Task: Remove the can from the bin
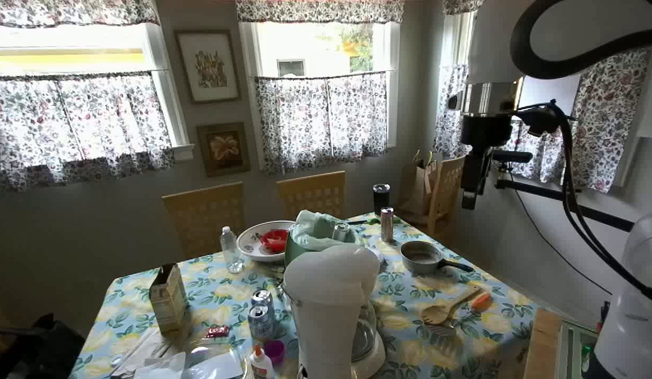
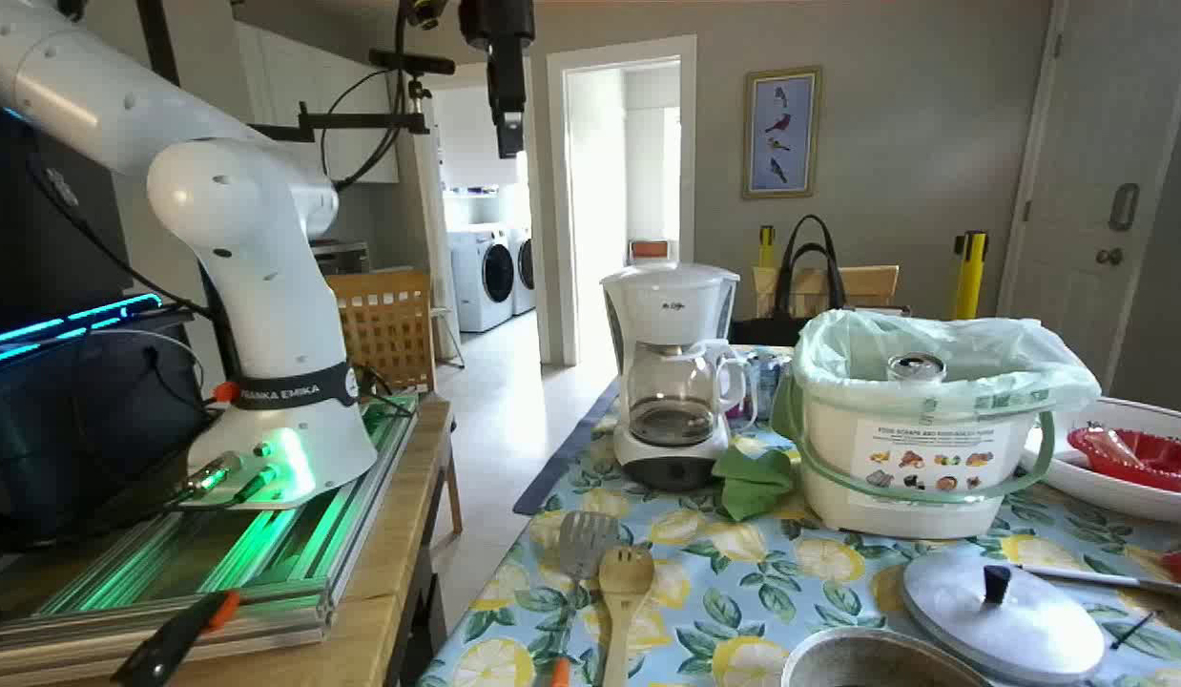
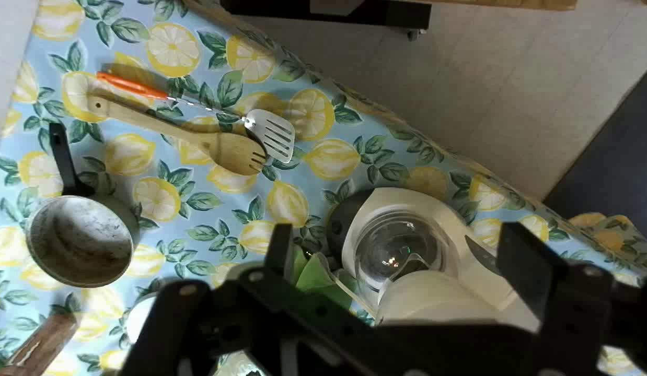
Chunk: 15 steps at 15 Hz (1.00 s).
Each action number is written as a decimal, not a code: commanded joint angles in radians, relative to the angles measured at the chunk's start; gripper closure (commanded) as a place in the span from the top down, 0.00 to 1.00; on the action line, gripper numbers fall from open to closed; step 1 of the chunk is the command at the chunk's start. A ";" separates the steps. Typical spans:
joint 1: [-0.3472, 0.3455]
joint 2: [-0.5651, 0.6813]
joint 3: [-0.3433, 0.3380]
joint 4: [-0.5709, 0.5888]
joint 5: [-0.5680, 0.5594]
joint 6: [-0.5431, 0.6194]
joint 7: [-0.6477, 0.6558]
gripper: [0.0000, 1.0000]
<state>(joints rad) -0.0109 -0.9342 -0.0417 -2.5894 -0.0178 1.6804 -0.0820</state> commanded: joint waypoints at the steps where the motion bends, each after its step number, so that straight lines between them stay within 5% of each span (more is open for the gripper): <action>1: 0.003 0.001 -0.002 0.002 -0.001 -0.002 0.002 1.00; 5: 0.003 0.001 -0.002 0.002 -0.001 -0.002 0.002 1.00; 9: -0.073 0.162 -0.027 0.098 0.048 0.078 0.176 1.00; 15: -0.091 0.373 -0.079 0.199 0.035 0.342 0.130 1.00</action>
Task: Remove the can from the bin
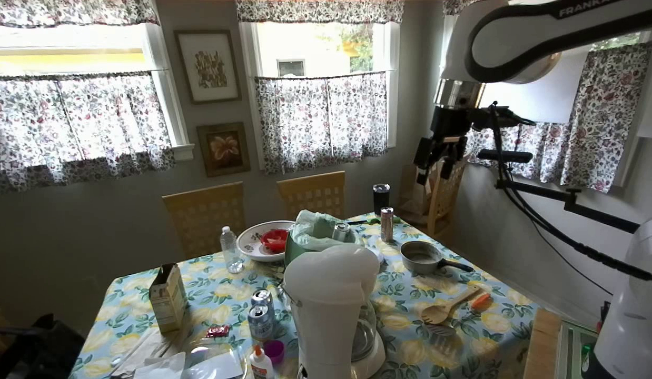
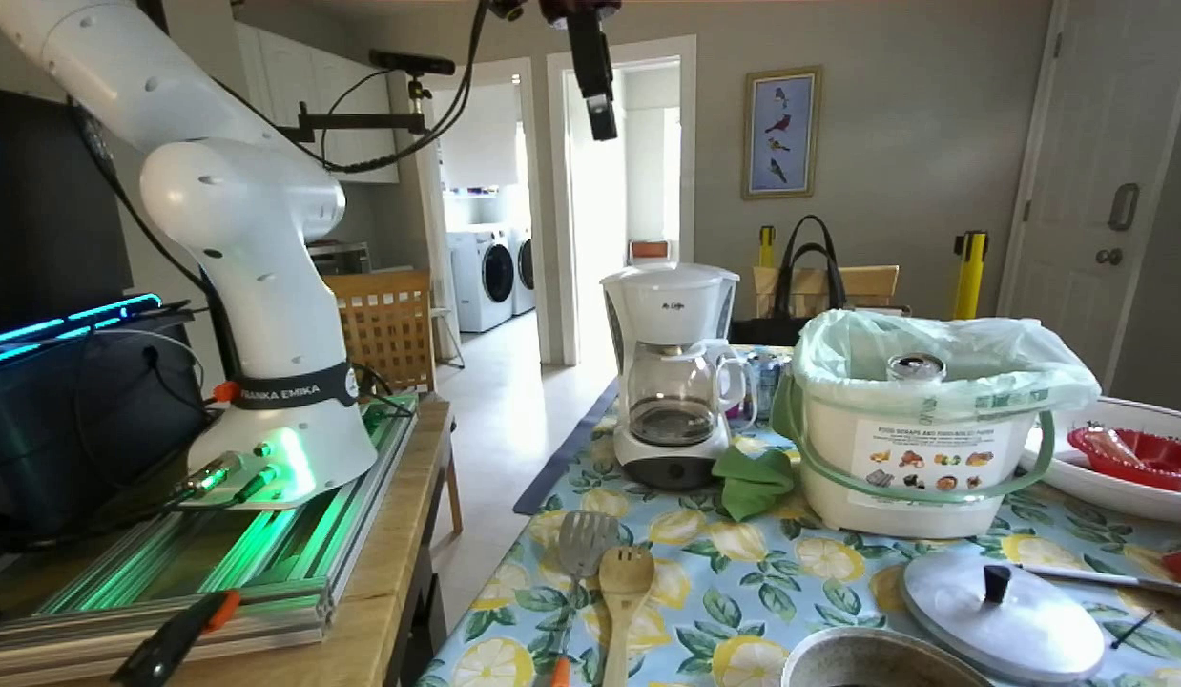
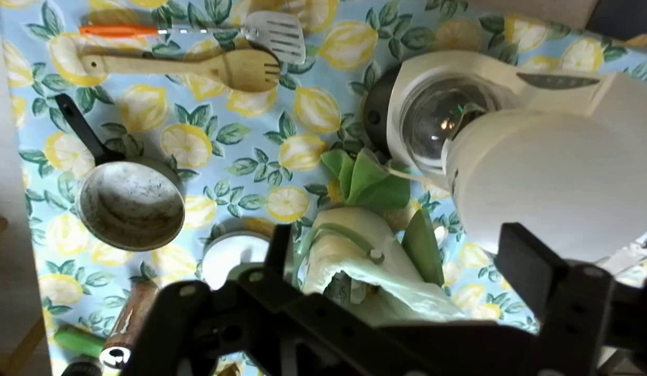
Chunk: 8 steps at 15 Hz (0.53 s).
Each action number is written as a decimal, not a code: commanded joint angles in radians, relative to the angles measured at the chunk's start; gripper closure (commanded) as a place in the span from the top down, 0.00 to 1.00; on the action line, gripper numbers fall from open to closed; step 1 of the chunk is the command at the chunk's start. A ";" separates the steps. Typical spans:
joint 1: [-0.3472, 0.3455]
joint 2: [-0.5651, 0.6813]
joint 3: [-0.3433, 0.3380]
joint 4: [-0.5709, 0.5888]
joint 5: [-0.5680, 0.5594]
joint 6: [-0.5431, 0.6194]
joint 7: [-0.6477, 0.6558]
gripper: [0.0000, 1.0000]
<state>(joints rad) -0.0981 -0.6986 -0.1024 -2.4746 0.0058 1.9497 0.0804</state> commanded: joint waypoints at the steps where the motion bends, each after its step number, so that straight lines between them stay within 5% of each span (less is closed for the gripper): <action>1: -0.004 0.175 -0.023 0.107 0.007 0.098 -0.042 1.00; 8: -0.014 0.230 -0.017 0.135 0.005 0.106 -0.029 1.00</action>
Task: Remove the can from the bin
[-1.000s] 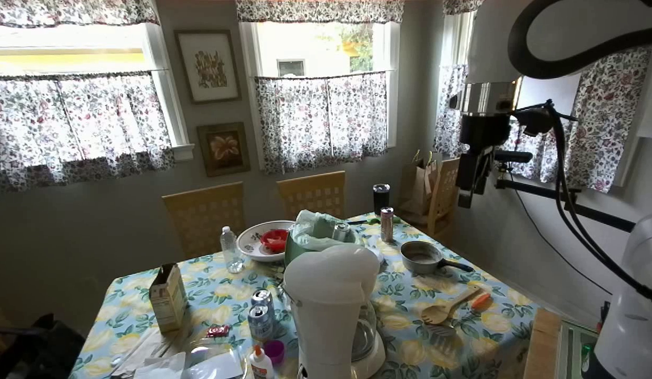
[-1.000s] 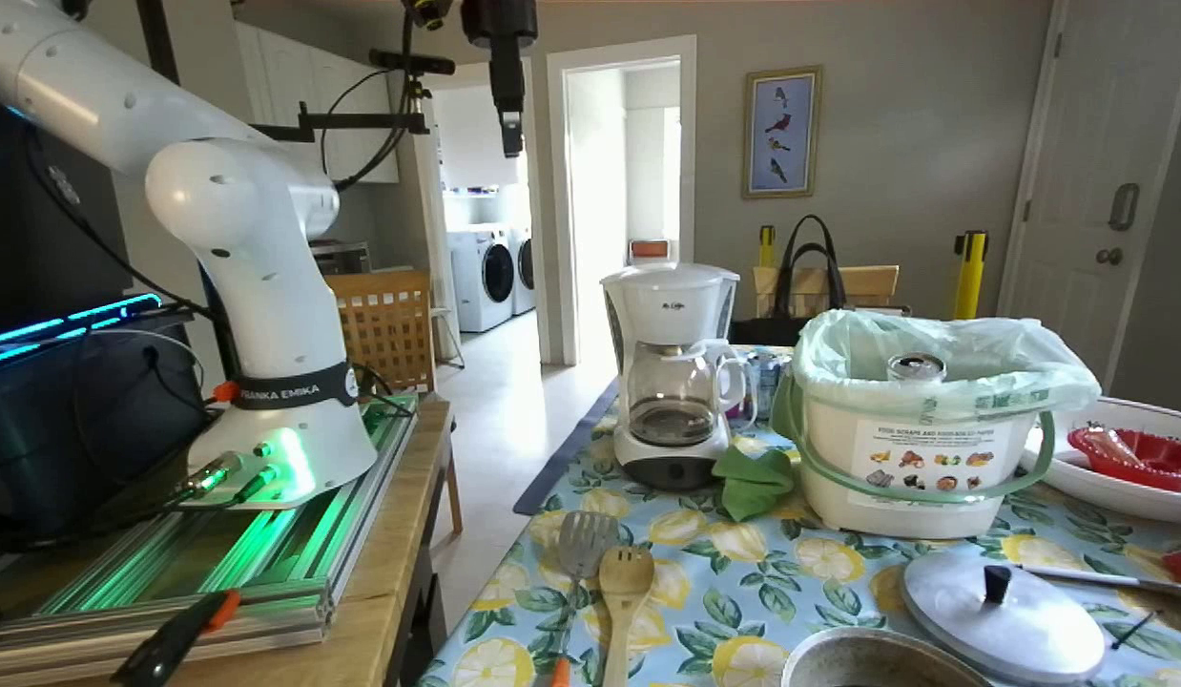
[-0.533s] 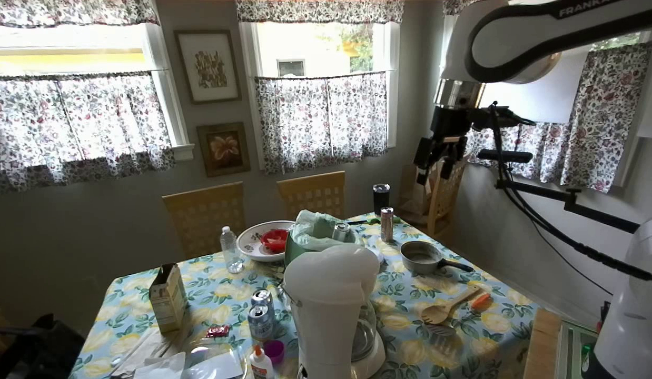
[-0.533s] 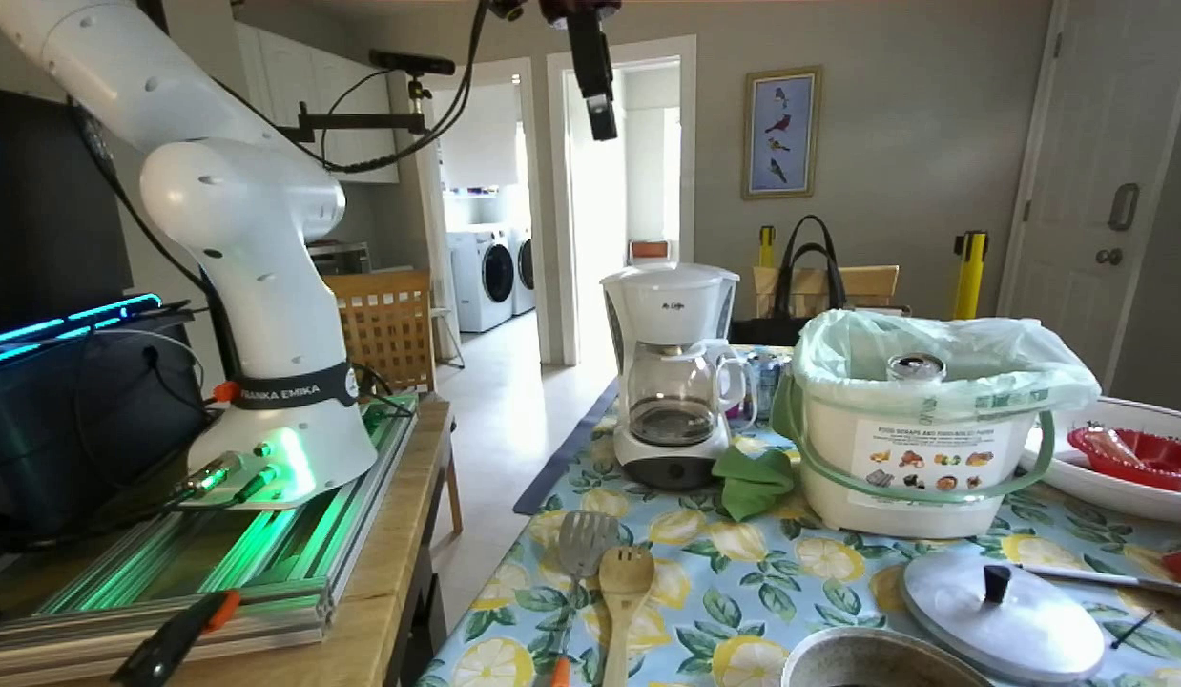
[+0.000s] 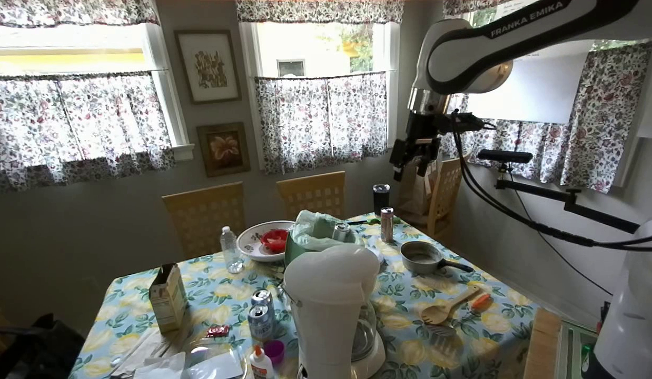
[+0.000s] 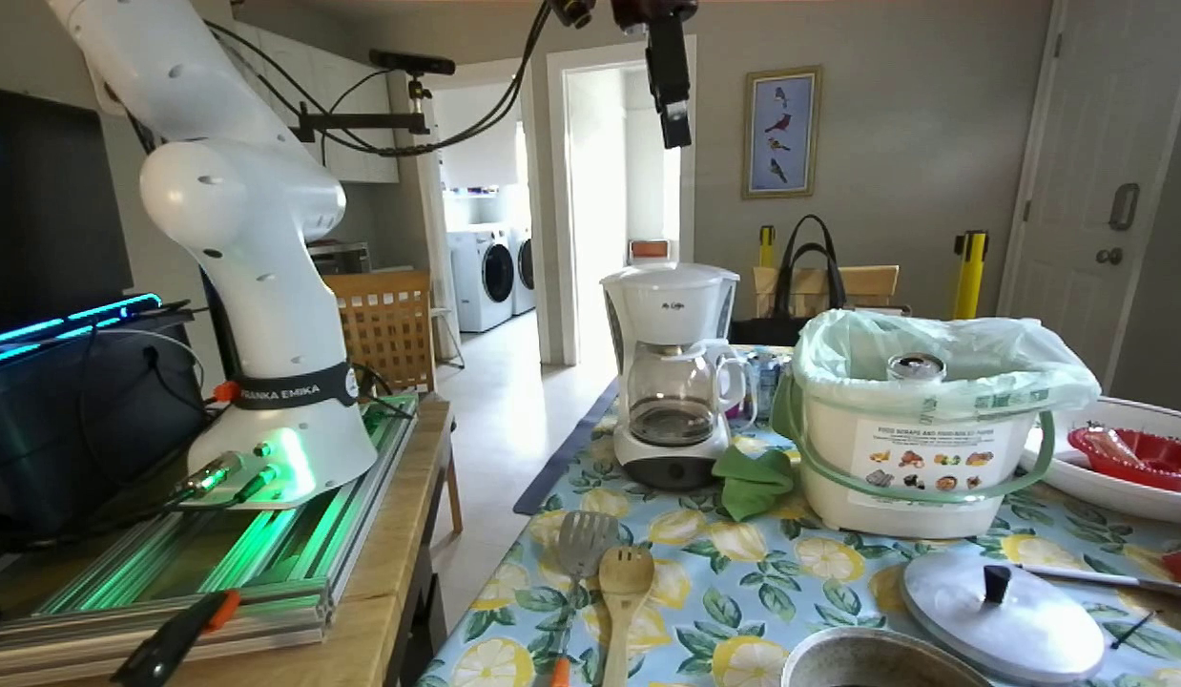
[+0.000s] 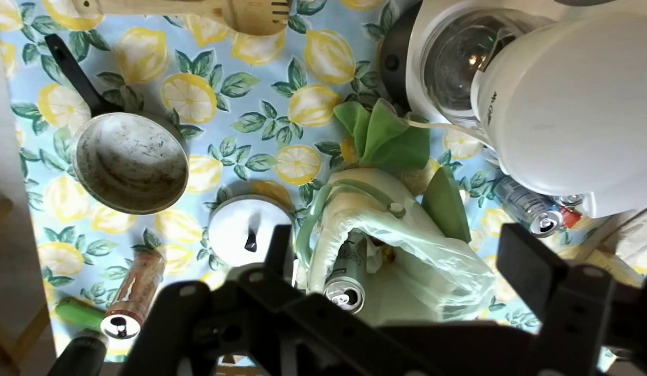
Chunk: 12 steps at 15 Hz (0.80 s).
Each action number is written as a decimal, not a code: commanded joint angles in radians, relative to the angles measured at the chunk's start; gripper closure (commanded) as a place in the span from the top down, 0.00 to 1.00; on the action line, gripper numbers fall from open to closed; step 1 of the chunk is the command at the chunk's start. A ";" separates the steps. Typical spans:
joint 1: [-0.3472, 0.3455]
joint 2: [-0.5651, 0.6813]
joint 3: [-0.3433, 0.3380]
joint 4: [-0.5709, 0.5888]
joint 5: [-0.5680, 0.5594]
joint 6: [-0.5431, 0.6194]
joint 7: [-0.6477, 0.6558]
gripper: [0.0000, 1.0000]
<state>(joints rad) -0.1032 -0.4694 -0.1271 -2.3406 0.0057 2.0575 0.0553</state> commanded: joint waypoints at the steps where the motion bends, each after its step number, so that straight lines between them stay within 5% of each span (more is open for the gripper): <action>1: -0.009 0.002 0.008 0.004 0.005 -0.002 -0.004 1.00; 6: -0.053 0.178 0.012 0.154 0.010 -0.047 0.182 1.00; 12: -0.052 0.383 0.005 0.309 -0.045 0.039 0.146 1.00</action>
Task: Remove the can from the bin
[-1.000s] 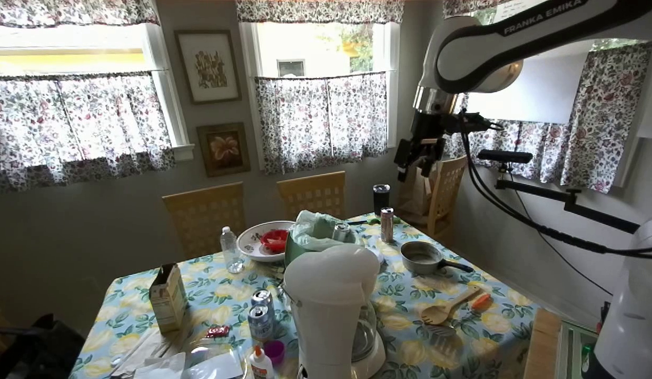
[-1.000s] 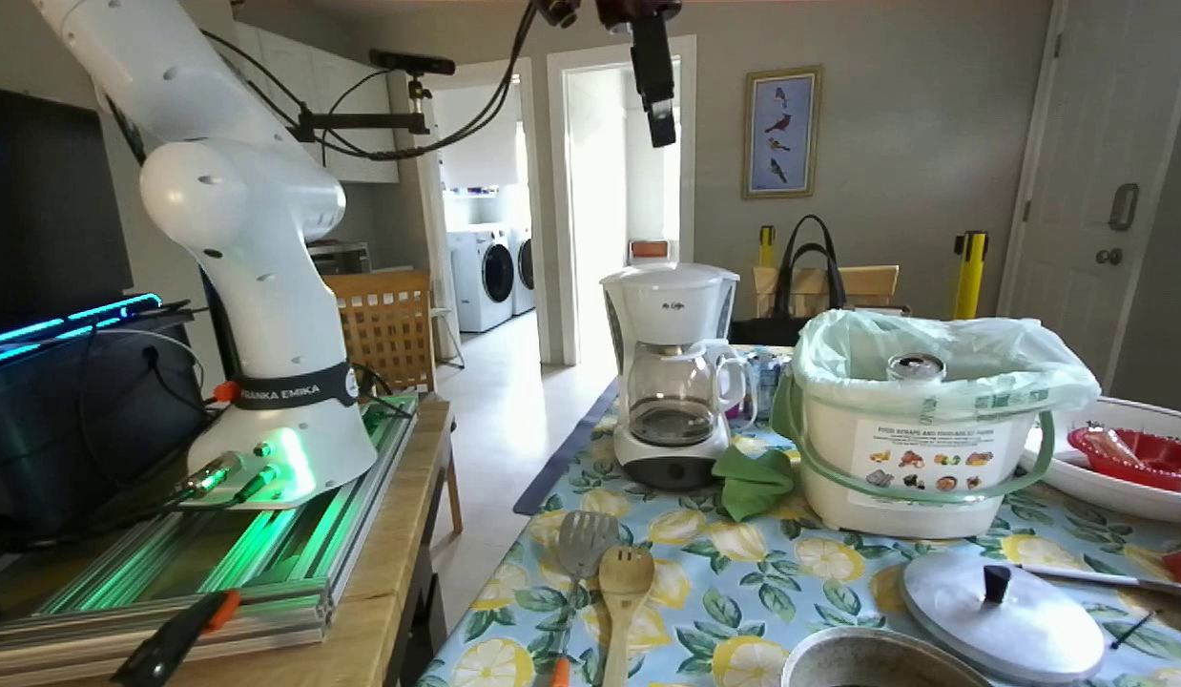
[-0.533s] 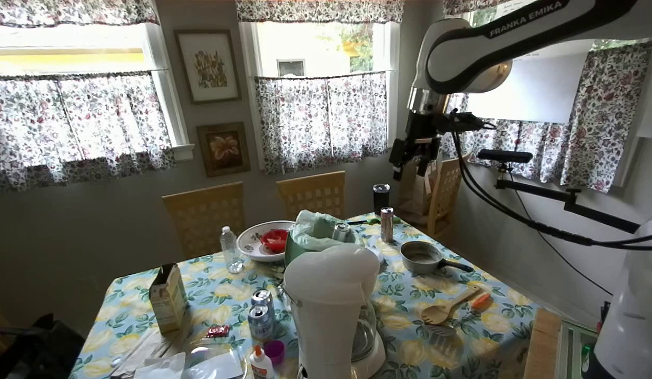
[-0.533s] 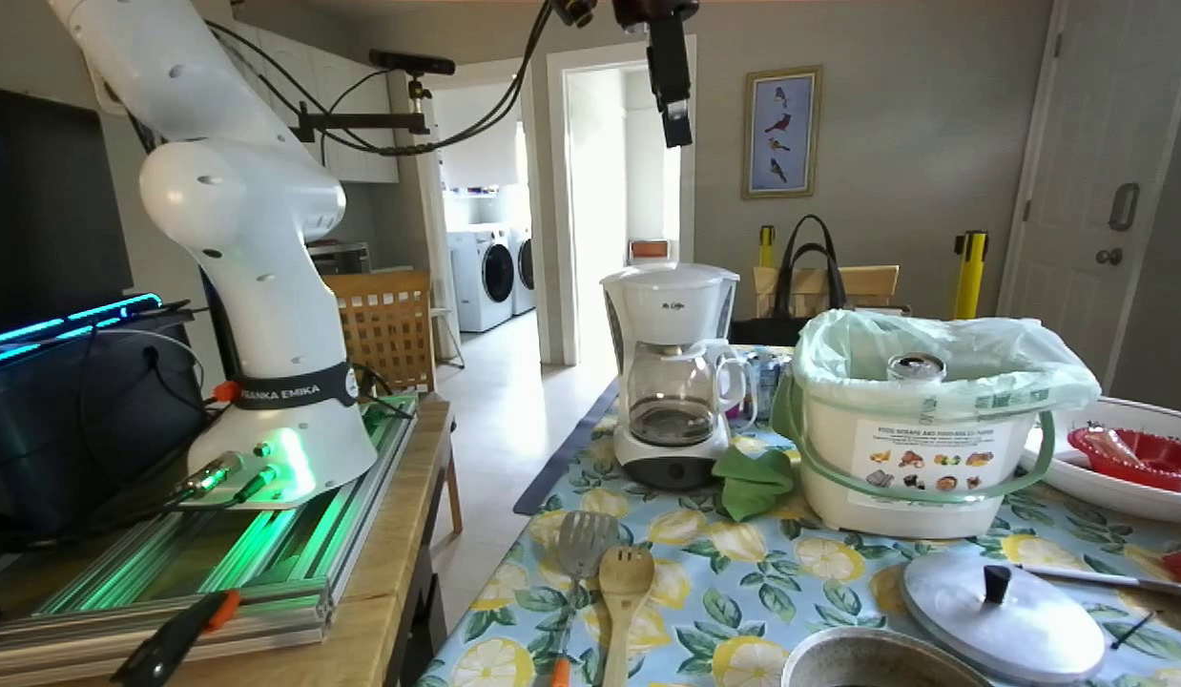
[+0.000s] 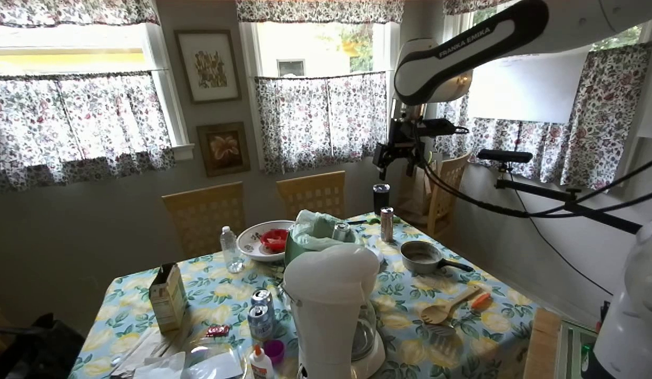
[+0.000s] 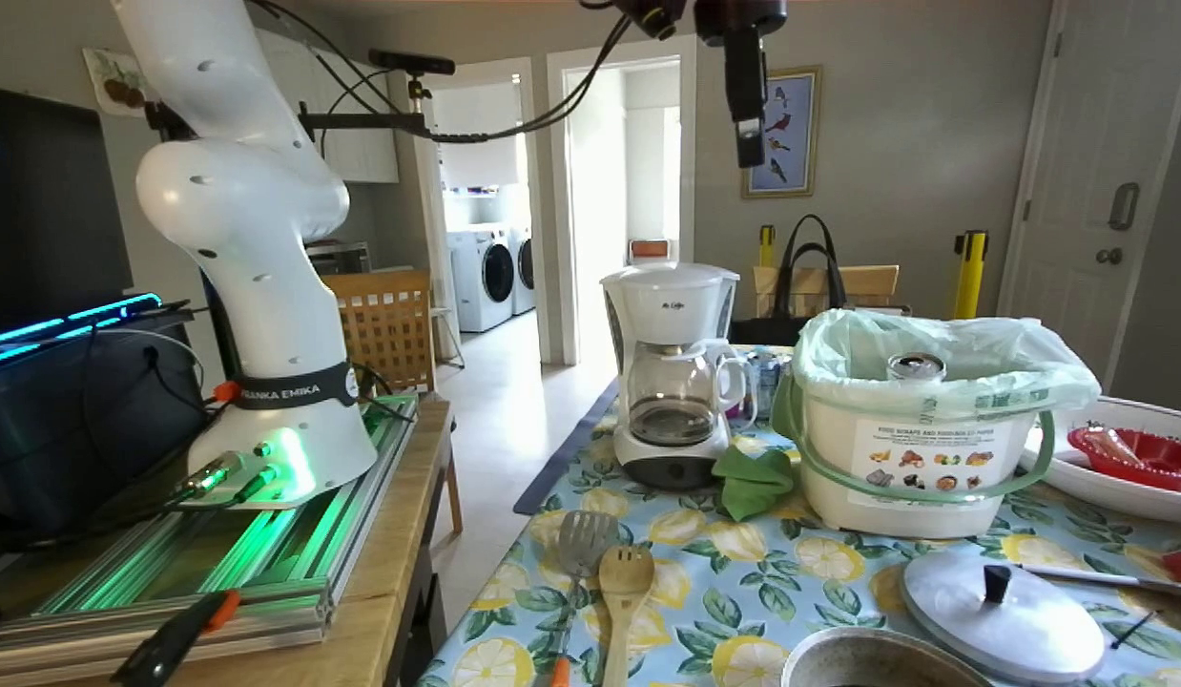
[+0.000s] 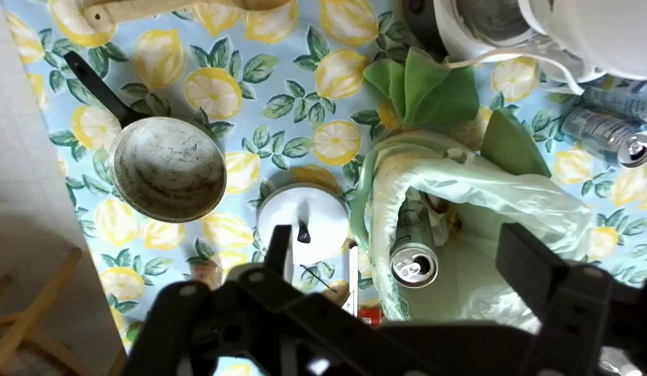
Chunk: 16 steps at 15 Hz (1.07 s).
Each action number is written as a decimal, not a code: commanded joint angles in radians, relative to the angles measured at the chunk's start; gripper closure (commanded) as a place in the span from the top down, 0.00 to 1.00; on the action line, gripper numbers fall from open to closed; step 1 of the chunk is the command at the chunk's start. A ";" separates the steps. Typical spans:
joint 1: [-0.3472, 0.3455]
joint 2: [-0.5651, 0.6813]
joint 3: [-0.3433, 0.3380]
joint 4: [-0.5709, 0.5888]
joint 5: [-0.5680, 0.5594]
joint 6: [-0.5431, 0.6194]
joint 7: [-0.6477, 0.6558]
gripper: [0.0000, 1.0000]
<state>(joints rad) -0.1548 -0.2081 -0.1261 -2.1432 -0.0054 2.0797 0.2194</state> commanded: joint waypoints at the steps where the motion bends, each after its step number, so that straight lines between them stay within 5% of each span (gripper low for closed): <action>1: 0.003 0.156 0.002 0.140 -0.042 0.026 -0.037 1.00; 7: 0.008 0.307 -0.003 0.259 -0.039 0.034 -0.265 1.00; 8: 0.009 0.247 -0.004 0.197 -0.028 0.050 -0.189 1.00; 16: 0.008 0.295 -0.002 0.230 -0.024 0.074 -0.253 1.00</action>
<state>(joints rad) -0.1505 0.0870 -0.1251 -1.9081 -0.0344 2.1323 -0.0296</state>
